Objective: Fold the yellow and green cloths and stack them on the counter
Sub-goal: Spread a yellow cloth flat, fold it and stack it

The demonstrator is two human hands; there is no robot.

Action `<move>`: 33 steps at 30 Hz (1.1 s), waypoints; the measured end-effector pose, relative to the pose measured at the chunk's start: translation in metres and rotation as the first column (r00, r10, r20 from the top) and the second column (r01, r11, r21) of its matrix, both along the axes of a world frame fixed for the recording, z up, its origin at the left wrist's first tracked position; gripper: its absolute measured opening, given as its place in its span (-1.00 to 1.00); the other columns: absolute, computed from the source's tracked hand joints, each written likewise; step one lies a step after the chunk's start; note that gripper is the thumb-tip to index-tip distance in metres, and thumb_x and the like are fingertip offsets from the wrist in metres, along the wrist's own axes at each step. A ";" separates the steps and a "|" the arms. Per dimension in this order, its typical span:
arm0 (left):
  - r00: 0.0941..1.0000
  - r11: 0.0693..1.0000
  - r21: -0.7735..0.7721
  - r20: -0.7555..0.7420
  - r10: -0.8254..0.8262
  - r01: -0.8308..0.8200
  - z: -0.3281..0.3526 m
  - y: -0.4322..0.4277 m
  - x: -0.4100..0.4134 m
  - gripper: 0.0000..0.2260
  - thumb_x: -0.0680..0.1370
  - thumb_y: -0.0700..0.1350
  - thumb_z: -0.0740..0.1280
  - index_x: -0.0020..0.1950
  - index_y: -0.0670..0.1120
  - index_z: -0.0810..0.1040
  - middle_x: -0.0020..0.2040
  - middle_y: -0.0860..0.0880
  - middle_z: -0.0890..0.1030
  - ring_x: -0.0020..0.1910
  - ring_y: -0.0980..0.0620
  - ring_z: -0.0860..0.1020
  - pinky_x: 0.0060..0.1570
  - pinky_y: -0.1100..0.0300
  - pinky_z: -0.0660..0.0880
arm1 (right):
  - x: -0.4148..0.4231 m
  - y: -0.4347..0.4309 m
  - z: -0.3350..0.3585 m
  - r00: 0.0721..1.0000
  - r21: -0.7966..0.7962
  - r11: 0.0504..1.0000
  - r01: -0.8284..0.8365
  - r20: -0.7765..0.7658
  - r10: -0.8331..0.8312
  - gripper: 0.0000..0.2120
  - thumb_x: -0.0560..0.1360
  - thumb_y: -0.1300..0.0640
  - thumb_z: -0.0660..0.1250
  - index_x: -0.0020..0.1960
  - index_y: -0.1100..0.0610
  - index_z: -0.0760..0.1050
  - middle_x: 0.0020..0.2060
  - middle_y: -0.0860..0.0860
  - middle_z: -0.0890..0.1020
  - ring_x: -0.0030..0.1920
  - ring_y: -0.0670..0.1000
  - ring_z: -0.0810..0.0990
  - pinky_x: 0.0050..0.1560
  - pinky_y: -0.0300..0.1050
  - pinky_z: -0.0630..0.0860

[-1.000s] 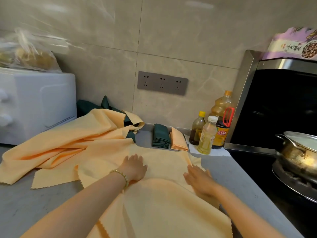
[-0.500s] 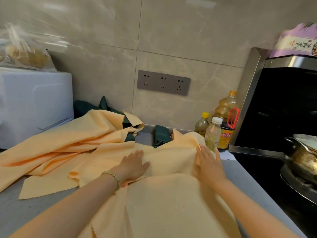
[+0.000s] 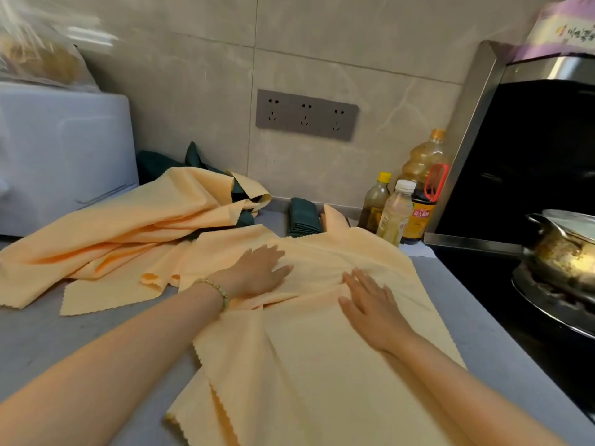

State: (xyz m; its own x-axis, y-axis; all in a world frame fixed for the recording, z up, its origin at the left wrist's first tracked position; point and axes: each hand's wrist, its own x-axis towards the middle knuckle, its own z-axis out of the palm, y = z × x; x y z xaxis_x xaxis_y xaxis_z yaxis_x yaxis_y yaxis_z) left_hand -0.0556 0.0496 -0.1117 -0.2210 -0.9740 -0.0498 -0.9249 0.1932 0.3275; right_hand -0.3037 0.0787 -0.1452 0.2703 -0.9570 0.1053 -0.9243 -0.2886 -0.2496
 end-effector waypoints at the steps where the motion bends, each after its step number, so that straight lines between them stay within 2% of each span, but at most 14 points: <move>1: 0.996 1.000 0.000 -0.085 -0.027 0.027 0.008 0.019 -0.004 -0.46 0.62 0.21 0.02 0.55 -0.01 0.14 0.56 0.01 0.11 0.53 0.02 0.06 0.48 0.09 -0.04 | 0.001 0.009 0.002 1.000 -0.017 0.999 -0.028 0.007 0.028 -0.48 0.62 -0.16 -0.05 0.54 -0.10 -0.04 0.54 -0.12 -0.09 0.52 -0.08 -0.13 0.48 -0.04 -0.18; 3: 0.983 0.993 0.016 -0.138 -0.117 0.120 0.022 0.051 -0.010 -0.43 0.59 0.26 0.08 0.53 0.03 0.18 0.55 0.05 0.15 0.52 0.05 0.08 0.46 0.14 -0.02 | 0.004 0.026 0.009 0.992 -0.031 0.995 -0.098 0.076 0.100 -0.47 0.60 -0.18 0.01 0.53 -0.11 0.02 0.53 -0.16 -0.04 0.52 -0.12 -0.08 0.48 -0.12 -0.13; 5: 0.972 0.970 0.057 0.002 -0.235 0.235 0.029 0.084 -0.014 -0.36 0.54 0.31 0.11 0.55 0.06 0.13 0.56 0.06 0.08 0.54 0.05 0.00 0.47 0.14 -0.07 | 0.009 0.056 0.020 0.970 0.024 0.982 -0.186 0.161 0.180 -0.42 0.56 -0.26 0.05 0.52 -0.14 0.06 0.51 -0.23 0.02 0.50 -0.17 -0.02 0.49 -0.17 -0.05; 8: 0.906 0.925 0.170 0.203 -0.371 0.341 0.025 0.132 -0.013 -0.25 0.50 0.38 0.12 0.57 0.06 0.00 0.58 0.08 -0.06 0.54 0.06 -0.16 0.47 0.08 -0.21 | 0.012 0.113 0.033 0.938 0.185 0.919 -0.347 0.063 0.341 -0.28 0.44 -0.42 0.08 0.51 -0.26 -0.08 0.46 -0.38 -0.07 0.44 -0.31 -0.08 0.47 -0.23 -0.07; 12: 0.872 0.910 0.260 0.292 -0.393 0.323 0.014 0.161 -0.003 -0.17 0.46 0.41 0.15 0.58 0.07 -0.09 0.58 0.10 -0.08 0.54 0.07 -0.19 0.46 0.03 -0.31 | 0.005 0.160 0.038 0.898 0.345 0.856 -0.384 -0.074 0.433 -0.14 0.39 -0.42 0.22 0.50 -0.25 -0.19 0.40 -0.43 -0.17 0.39 -0.37 -0.21 0.41 -0.31 -0.17; 15: 0.874 0.910 0.346 0.339 -0.348 0.228 0.021 0.170 0.004 -0.10 0.39 0.49 0.15 0.57 0.11 -0.12 0.57 0.12 -0.08 0.55 0.02 -0.11 0.47 -0.05 -0.23 | 0.000 0.166 0.029 0.874 0.237 0.882 -0.408 -0.177 0.452 -0.28 0.50 -0.32 0.16 0.52 -0.20 -0.10 0.45 -0.34 -0.15 0.40 -0.35 -0.22 0.40 -0.35 -0.22; 18: 0.856 0.905 0.401 0.410 -0.314 0.140 0.026 0.183 -0.001 0.02 0.31 0.56 0.14 0.57 0.08 -0.20 0.58 0.06 -0.13 0.55 -0.04 -0.09 0.47 -0.16 -0.21 | -0.005 0.165 0.028 0.921 0.232 0.898 -0.374 -0.024 0.389 -0.50 0.56 -0.25 0.08 0.47 -0.25 0.14 0.48 -0.31 0.05 0.44 -0.35 -0.04 0.43 -0.35 -0.06; 20: 0.826 0.914 0.392 0.477 -0.301 0.107 0.023 0.196 -0.011 0.05 0.31 0.56 0.13 0.55 0.06 -0.27 0.58 -0.04 -0.16 0.55 -0.13 -0.10 0.43 -0.23 -0.28 | -0.005 0.166 0.031 0.925 0.210 0.907 -0.366 -0.028 0.380 -0.60 0.60 -0.15 0.06 0.44 -0.23 0.24 0.45 -0.30 0.18 0.44 -0.30 0.12 0.43 -0.33 0.06; 22: 0.808 0.937 0.328 0.515 -0.287 0.123 0.019 0.207 -0.022 -0.07 0.43 0.47 0.11 0.57 0.00 -0.22 0.58 -0.11 -0.08 0.54 -0.20 -0.04 0.42 -0.27 -0.29 | -0.007 0.168 0.037 0.923 0.186 0.917 -0.352 -0.091 0.373 -0.63 0.64 0.00 0.07 0.43 -0.18 0.29 0.42 -0.28 0.26 0.43 -0.23 0.22 0.39 -0.34 0.12; 24: 0.841 0.950 0.281 0.474 -0.262 0.138 0.026 0.214 -0.029 -0.30 0.56 0.29 0.10 0.56 -0.08 0.03 0.53 -0.14 0.18 0.48 -0.20 0.17 0.45 -0.24 -0.09 | -0.011 0.170 0.048 0.935 0.150 0.937 -0.314 -0.120 0.333 -0.62 0.64 0.13 0.07 0.41 -0.13 0.33 0.37 -0.24 0.37 0.38 -0.18 0.32 0.34 -0.35 0.19; 26: 0.871 0.951 0.273 0.422 -0.252 0.143 0.038 0.217 -0.030 -0.56 0.62 0.13 0.09 0.36 -0.13 0.38 0.29 -0.13 0.46 0.26 -0.14 0.43 0.35 -0.12 0.21 | -0.017 0.172 0.064 0.957 0.129 0.956 -0.264 -0.085 0.276 -0.61 0.62 0.21 0.09 0.37 -0.11 0.39 0.30 -0.20 0.47 0.31 -0.16 0.41 0.28 -0.35 0.27; 27: 0.871 0.952 0.269 0.421 -0.255 0.149 0.044 0.218 -0.028 -0.65 0.64 0.07 0.09 0.22 -0.14 0.47 0.14 -0.11 0.50 0.09 -0.10 0.49 0.24 -0.05 0.30 | -0.020 0.174 0.073 0.965 0.136 0.959 -0.249 -0.055 0.258 -0.62 0.61 0.22 0.11 0.33 -0.10 0.43 0.26 -0.18 0.52 0.26 -0.16 0.45 0.26 -0.35 0.31; 30: 0.849 0.945 0.287 0.449 -0.280 0.159 0.063 0.221 -0.021 -0.78 0.66 -0.08 0.09 -0.12 -0.13 0.39 -0.24 -0.04 0.36 -0.37 0.04 0.28 -0.26 0.20 0.27 | -0.030 0.183 0.099 0.958 0.227 0.932 -0.284 0.036 0.283 -0.72 0.60 0.16 0.17 0.16 -0.14 0.54 0.10 -0.22 0.62 0.09 -0.23 0.54 0.19 -0.29 0.44; 33: 0.840 0.908 0.390 0.431 -0.329 0.155 0.089 0.231 -0.015 -0.72 0.65 -0.02 0.15 -0.16 -0.12 0.48 -0.36 0.01 0.29 -0.42 0.05 0.22 -0.39 0.19 0.18 | -0.039 0.197 0.118 0.934 0.385 0.853 -0.352 0.081 0.348 -0.77 0.60 0.08 0.19 0.07 -0.15 0.60 -0.06 -0.34 0.63 -0.02 -0.27 0.58 0.09 -0.34 0.48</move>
State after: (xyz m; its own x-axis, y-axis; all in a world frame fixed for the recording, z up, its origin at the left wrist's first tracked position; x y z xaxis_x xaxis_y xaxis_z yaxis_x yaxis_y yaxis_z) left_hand -0.0701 0.2809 -0.0226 -0.3112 -0.7982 -0.5158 -0.9172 0.3943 -0.0569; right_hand -0.3428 0.2752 -0.0273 0.5959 -0.7634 -0.2494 -0.7778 -0.4713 -0.4157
